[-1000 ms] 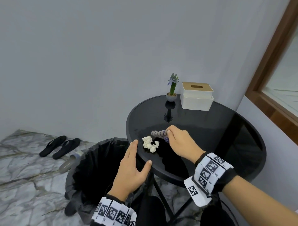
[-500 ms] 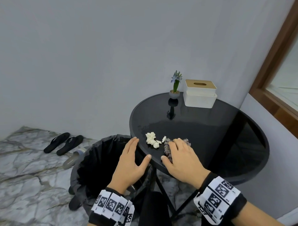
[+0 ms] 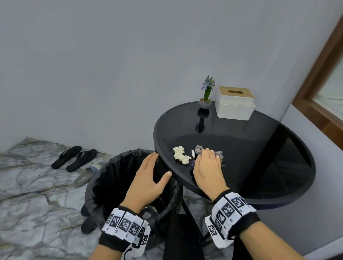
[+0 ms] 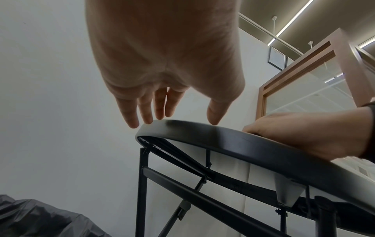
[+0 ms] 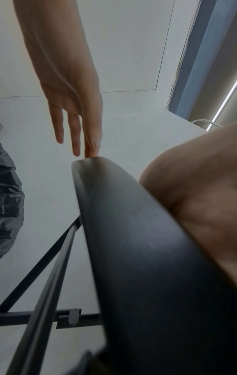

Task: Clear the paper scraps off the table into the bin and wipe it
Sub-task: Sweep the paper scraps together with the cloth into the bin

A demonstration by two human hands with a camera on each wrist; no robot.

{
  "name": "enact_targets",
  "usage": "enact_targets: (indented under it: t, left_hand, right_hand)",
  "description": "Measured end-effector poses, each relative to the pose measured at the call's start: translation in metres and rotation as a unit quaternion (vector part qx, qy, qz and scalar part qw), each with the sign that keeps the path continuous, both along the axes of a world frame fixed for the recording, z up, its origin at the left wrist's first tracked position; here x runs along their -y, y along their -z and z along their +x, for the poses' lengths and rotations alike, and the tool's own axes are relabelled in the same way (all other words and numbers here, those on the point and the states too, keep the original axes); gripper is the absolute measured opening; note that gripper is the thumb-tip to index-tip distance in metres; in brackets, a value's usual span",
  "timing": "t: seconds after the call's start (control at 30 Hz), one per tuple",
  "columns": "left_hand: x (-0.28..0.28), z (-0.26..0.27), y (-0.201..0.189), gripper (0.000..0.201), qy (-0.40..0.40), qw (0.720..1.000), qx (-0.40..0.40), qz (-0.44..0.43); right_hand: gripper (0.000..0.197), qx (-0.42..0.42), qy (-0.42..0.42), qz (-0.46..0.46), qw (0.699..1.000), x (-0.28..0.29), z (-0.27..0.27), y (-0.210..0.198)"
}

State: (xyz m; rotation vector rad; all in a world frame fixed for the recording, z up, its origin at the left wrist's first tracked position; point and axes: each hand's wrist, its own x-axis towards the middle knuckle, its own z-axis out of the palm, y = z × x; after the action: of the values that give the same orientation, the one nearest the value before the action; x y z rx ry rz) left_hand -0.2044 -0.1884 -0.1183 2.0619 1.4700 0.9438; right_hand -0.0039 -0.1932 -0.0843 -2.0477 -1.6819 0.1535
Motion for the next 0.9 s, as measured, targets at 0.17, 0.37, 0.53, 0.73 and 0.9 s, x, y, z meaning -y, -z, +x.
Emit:
enact_targets:
  t: [0.17,0.37,0.53,0.73,0.9]
  left_hand:
    - [-0.007,-0.019,0.006,0.081,-0.015,1.0,-0.017,-0.017]
    - [-0.017,-0.045,0.017,0.081,-0.026,0.996,-0.07,-0.039]
    - [-0.033,-0.063,0.024,0.081,-0.032,0.989,-0.14,-0.042]
    - [-0.052,-0.081,0.042,0.08,-0.047,0.981,-0.177,-0.07]
    - [-0.055,-0.087,0.056,0.08,-0.05,0.978,-0.178,-0.094]
  right_hand:
    - [0.046,-0.023,-0.036,-0.01,0.999,-0.015,-0.036,0.001]
    - [0.041,0.029,-0.069,-0.023,0.997,-0.031,-0.067,0.001]
    - [0.033,0.061,-0.078,-0.007,0.995,-0.051,-0.086,0.005]
    - [0.028,0.02,-0.081,0.034,0.996,-0.071,-0.102,0.004]
    - [0.026,-0.026,-0.129,0.051,0.99,-0.076,-0.117,-0.009]
